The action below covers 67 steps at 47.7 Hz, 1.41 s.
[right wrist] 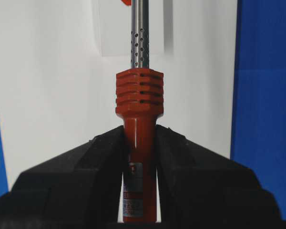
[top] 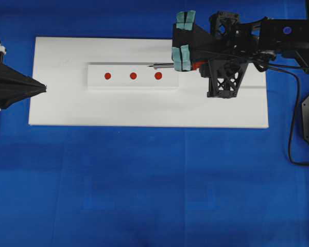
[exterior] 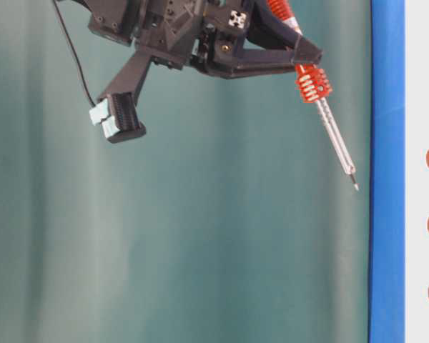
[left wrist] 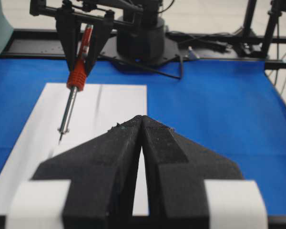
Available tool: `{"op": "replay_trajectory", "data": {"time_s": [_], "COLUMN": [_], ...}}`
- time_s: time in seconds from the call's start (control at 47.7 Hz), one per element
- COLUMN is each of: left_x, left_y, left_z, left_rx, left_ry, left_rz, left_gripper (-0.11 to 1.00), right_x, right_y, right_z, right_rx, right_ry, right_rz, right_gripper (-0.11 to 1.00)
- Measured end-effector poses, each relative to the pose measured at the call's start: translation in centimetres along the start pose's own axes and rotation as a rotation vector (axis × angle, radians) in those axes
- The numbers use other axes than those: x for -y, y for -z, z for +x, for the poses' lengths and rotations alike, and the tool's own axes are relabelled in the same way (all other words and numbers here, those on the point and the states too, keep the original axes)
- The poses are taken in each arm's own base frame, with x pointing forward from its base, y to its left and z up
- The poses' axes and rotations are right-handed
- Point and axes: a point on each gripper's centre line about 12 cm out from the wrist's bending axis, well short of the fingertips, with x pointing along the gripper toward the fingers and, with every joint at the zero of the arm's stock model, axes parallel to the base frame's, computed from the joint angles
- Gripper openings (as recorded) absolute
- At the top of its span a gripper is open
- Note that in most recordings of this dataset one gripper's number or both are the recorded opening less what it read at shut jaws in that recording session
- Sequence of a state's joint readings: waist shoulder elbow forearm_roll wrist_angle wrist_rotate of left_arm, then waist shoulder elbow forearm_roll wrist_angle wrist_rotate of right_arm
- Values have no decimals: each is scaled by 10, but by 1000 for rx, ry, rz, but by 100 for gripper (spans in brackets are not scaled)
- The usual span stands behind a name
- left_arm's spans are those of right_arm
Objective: Touch the tip of the soldering iron to the mark.
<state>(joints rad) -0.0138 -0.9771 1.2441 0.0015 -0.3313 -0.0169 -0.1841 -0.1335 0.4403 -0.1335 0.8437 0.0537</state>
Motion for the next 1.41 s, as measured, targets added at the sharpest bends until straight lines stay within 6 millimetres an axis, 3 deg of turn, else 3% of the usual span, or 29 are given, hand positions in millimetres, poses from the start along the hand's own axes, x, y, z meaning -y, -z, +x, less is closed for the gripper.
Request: {"op": "replay_trajectory", "data": {"time_s": [0.419,0.587,1.405], "left_x": [0,0,0], "left_y": [0,0,1], "left_z": [0,0,0], "left_rx": [0,0,-2], "left_ry": [0,0,-2], "left_rz": [0,0,0], "left_gripper": [2,2,2], "right_x": [-7,-9,-9], "right_y": [-4,-5,-5], "right_z": [58,70,73], "right_rx": [-19,-16,-16], "right_ry": [-15,-18,-19], "right_rz": [-13,-16,-15], "right_gripper": [6,6,6]}}
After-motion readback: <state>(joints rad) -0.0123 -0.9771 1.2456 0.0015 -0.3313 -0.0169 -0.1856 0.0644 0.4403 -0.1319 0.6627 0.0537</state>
